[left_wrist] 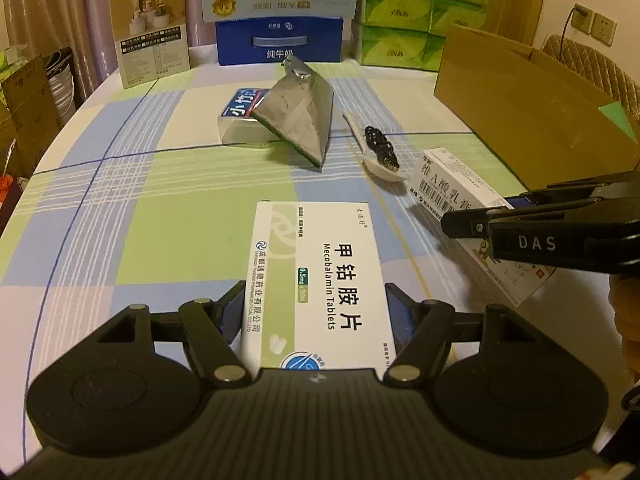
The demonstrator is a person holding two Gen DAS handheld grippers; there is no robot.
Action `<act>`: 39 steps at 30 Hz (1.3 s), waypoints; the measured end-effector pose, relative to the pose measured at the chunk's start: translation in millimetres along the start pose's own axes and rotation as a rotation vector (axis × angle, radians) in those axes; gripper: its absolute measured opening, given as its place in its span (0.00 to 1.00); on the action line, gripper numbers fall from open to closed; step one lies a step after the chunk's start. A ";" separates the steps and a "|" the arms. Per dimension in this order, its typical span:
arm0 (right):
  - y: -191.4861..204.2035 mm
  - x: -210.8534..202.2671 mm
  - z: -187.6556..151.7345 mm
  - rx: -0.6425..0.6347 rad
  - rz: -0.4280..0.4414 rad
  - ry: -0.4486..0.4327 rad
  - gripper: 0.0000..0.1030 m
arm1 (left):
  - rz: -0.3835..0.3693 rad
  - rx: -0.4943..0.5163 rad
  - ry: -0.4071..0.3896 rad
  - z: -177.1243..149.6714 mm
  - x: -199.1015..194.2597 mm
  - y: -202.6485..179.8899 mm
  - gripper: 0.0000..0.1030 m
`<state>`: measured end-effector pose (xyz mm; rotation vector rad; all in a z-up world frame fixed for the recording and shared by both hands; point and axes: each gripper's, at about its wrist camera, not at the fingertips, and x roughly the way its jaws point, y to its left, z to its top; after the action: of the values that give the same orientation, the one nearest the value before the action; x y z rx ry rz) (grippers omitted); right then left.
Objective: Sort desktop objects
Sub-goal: 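Lift both held white boxes and carry them over the cardboard box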
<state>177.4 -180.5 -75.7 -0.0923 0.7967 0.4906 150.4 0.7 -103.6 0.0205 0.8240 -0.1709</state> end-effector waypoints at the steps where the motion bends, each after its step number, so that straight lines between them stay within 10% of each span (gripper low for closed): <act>1: 0.4 -4.5 -0.1 0.005 0.003 -0.007 0.23 | -0.002 -0.003 0.001 0.2 -2.1 -0.1 0.65; 20: -105.9 -171.8 53.4 0.105 -0.176 -0.237 0.23 | -0.155 0.100 -0.155 79.1 -77.4 -104.3 0.65; 39: -218.6 -181.3 19.7 0.227 -0.285 -0.196 0.23 | -0.315 0.208 -0.112 141.8 -20.8 -238.2 0.65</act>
<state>182.5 -438.9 43.7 0.0518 0.6294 0.1351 201.8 -243.2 19.5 0.0757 0.6912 -0.5499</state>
